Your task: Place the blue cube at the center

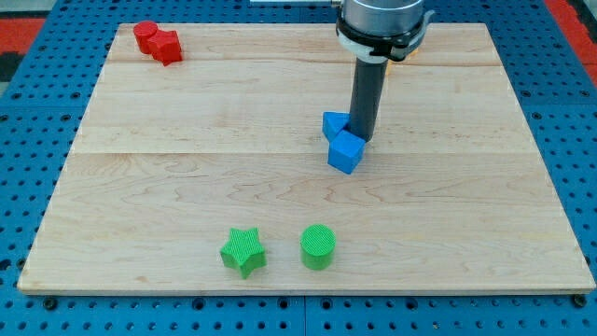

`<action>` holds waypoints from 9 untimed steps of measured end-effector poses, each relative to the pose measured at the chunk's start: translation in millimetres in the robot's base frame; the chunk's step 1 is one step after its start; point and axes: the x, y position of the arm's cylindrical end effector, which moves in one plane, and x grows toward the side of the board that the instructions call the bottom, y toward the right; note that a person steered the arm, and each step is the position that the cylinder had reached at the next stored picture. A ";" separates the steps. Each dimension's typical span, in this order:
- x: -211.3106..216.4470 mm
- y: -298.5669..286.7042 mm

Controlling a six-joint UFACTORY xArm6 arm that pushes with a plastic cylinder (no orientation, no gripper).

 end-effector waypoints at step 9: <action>-1.9 -56.0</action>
